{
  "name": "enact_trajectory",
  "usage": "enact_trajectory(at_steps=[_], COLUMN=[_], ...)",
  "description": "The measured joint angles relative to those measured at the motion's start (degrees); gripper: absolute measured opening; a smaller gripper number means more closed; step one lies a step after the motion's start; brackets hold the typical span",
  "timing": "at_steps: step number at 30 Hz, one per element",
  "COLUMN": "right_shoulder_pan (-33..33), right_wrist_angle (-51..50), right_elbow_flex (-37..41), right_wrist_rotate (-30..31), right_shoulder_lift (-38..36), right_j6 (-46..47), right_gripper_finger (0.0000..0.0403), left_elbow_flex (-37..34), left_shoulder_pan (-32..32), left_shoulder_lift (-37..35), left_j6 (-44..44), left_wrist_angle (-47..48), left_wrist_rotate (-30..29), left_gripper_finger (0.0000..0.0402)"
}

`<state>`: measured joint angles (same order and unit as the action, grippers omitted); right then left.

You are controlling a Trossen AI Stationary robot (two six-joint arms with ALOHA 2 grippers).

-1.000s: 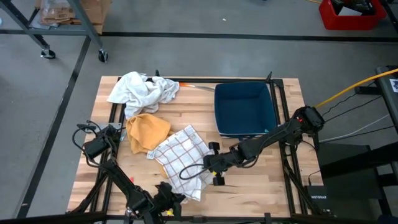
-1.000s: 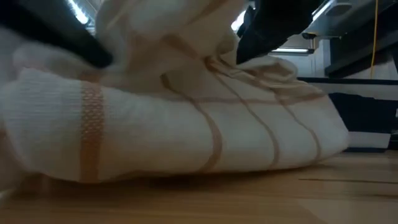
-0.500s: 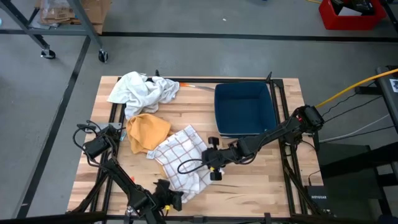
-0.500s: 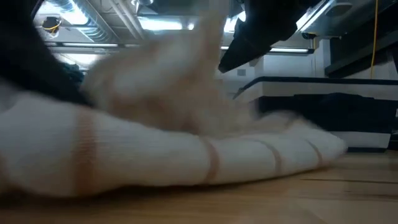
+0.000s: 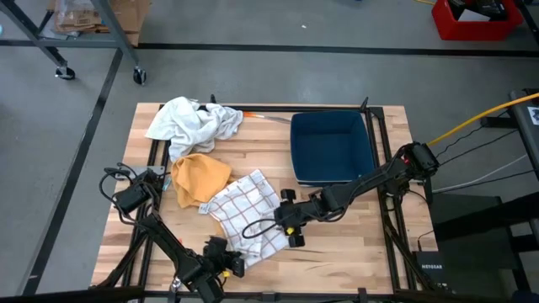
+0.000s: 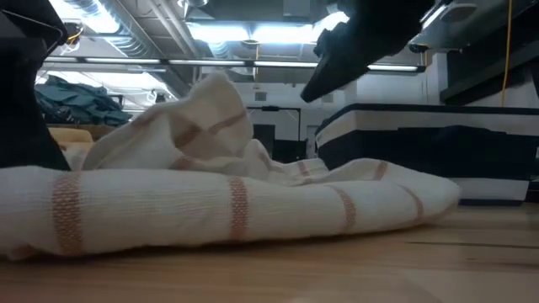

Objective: Fold towel
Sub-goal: Fold the white-and-brown checkered towel

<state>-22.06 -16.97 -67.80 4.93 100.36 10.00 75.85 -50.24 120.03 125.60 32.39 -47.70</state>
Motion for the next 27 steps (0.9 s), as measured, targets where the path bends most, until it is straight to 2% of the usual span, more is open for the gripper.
enact_trajectory(at_steps=[4,8,13,22,27], right_shoulder_pan=[-0.07,-0.09,-0.04,-0.04,0.26], right_wrist_angle=[0.39,0.53,3.89,12.38,14.57], right_elbow_flex=[2.56,4.5,6.16,7.37,6.98], right_wrist_rotate=[-5.76,-6.06,-6.27,-15.46,-11.83], right_shoulder_lift=[0.0,0.02,0.02,4.65,8.43], right_j6=[0.0,0.01,0.0,0.24,0.22], right_gripper_finger=[0.0192,0.0192,0.0192,0.0192,0.0192], left_elbow_flex=[0.0,0.0,0.0,0.0,0.0], left_shoulder_pan=[-0.25,-0.45,-0.88,-1.04,-1.04], left_shoulder_lift=[-0.06,-0.66,-0.92,-0.94,-0.94], left_j6=[0.86,0.33,-0.36,-0.05,-0.15], left_wrist_angle=[-1.11,-2.1,-1.76,-1.94,-2.37], left_wrist_rotate=[-3.6,-7.86,-8.58,-8.66,-8.66], left_gripper_finger=[0.0003,0.0003,0.0003,0.0003,0.0003])
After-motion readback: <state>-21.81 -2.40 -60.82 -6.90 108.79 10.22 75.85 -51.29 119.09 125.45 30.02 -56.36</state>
